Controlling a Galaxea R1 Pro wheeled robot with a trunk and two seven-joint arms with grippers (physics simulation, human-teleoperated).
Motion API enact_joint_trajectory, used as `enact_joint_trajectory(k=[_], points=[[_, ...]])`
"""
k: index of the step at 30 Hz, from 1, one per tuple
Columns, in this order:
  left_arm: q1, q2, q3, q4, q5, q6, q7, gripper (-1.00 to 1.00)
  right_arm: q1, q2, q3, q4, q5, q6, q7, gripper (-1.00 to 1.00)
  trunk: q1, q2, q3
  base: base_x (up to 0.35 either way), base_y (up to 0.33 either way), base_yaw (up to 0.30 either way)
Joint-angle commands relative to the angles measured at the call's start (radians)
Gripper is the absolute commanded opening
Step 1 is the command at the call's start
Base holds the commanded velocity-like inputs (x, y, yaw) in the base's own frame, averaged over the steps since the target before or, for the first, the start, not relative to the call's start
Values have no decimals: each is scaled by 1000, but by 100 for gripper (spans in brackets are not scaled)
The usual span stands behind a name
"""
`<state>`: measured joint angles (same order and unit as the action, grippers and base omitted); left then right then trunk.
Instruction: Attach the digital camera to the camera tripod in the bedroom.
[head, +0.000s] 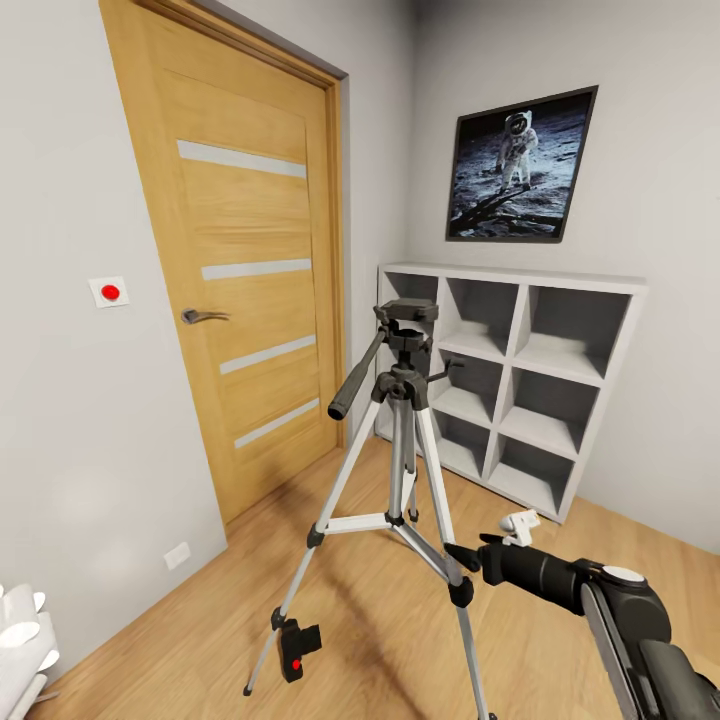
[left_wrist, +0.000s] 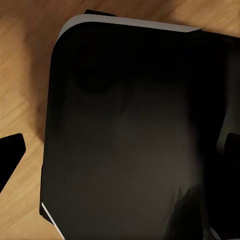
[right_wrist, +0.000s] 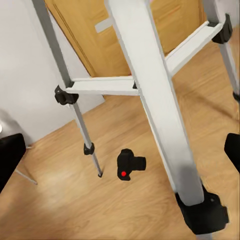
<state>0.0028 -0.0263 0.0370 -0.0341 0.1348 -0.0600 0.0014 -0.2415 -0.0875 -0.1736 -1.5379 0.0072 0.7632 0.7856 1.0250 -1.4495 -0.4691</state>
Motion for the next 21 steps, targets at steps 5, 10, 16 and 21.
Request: enact_joint_trajectory(k=[5, 10, 16, 21], points=[[0, -1, 6, -1, 6, -1, 0, 100, 16, -26, -29, 5, 16, -14, 13, 100, 0, -1, -1, 0, 0, 0], [0, -1, 6, -1, 6, -1, 0, 100, 44, -49, -58, -2, 22, -16, 20, 100, 0, -1, -1, 0, 0, 0], [0, -1, 6, -1, 6, -1, 0, 100, 62, -55, -91, -7, 23, -16, 22, 100, 0, -1, -1, 0, 0, 0], [0, -1, 6, -1, 6, -1, 0, 100, 63, -57, -119, -10, 23, -16, 23, 100, 0, -1, -1, 0, 0, 0]])
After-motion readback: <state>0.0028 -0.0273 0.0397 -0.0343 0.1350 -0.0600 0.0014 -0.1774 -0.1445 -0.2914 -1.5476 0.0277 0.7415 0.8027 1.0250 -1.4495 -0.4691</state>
